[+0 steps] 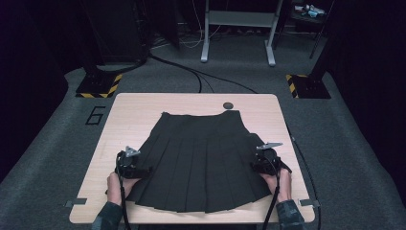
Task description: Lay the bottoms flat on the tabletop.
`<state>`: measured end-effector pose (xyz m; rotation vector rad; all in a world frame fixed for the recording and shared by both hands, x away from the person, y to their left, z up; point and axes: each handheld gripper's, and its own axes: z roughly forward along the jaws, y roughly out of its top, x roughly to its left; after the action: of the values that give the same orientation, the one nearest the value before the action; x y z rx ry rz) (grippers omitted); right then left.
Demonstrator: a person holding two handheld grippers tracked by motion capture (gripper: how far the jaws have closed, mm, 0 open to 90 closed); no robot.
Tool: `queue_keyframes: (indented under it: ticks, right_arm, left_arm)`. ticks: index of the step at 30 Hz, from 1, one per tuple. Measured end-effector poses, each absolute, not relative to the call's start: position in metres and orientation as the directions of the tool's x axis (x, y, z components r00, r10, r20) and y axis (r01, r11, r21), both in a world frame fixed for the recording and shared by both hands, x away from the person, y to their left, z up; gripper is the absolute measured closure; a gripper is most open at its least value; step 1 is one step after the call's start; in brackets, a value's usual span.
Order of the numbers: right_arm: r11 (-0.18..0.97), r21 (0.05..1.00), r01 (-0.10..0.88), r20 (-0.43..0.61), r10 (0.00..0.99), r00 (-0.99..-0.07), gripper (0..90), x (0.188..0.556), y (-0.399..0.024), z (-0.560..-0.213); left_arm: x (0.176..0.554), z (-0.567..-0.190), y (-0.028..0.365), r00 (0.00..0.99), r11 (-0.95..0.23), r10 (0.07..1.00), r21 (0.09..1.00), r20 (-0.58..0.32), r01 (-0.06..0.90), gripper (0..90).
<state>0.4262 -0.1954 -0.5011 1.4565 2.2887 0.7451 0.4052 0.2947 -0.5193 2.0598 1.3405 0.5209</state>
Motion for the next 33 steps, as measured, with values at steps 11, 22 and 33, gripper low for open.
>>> queue_keyframes:
  ticks: [11,22,33]
  right_arm:
    - [0.25,0.605,0.756,0.026,0.943,-0.333,84.3,0.411,-0.222,-0.504]
    - [0.243,0.674,0.698,0.071,0.919,-0.388,2.0,0.38,-0.214,-0.476]
    - [0.312,0.579,0.753,0.021,0.917,-0.397,0.0,0.385,-0.181,-0.512]
  left_arm:
    - [0.399,-0.522,0.294,0.38,-0.264,0.925,0.699,-0.012,0.665,21.9]
    - [0.375,-0.492,0.296,0.411,-0.278,0.911,0.723,-0.009,0.632,4.8]
    - [0.355,-0.524,0.292,0.384,-0.291,0.923,0.658,0.004,0.694,0.0]
